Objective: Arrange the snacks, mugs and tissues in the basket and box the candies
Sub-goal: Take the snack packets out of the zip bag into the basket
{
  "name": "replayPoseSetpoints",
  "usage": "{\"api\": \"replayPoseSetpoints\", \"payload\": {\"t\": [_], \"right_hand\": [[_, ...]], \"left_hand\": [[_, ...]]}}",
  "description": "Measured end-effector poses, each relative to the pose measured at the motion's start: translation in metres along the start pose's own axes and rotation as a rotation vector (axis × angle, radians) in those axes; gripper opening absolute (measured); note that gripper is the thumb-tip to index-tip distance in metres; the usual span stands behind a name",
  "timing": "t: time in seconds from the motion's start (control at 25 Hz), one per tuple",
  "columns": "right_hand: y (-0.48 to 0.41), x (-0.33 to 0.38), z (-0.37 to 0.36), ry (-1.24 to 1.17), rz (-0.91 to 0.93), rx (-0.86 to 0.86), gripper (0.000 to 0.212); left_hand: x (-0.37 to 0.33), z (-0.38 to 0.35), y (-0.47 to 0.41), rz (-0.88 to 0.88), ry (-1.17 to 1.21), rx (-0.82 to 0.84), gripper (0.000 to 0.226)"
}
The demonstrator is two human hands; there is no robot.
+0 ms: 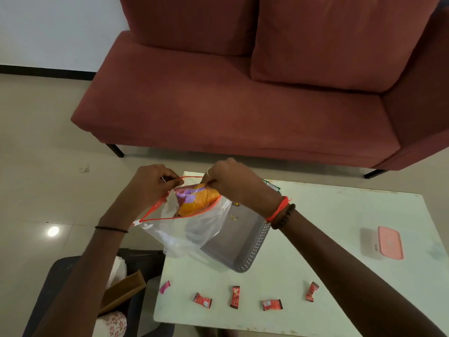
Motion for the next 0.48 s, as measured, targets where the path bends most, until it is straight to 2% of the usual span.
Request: {"api": "replayPoseSetpoints", "payload": {"t": [0.12, 0.28, 0.48], "right_hand": [[0.011, -0.018, 0.031, -0.331, -0.071, -0.136, 0.022], [0.019, -0.068, 0.047, -0.791, -0.263, -0.351, 0.019], [0.022, -0.15, 0.016, -0.872, -0.497, -0.595, 0.026]], "left_hand": [[0.005, 0.001, 0.001, -0.004, -0.015, -0.008, 0.015], [0.007, 0.0, 0.003, -0.013, 0.056, -0.033, 0.015], [0.007, -0.004, 0.005, -0.01, 0.049, -0.021, 0.017]]}}
Point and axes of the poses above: each hand's wrist, its own y-axis away from the middle knuckle, its own z-axis out of the back of the hand, x = y × z, the point moved 1 cm from there along -y, towards the middle knuckle, and after that the axes turned 1 degree about y, right-handed, at the moved point
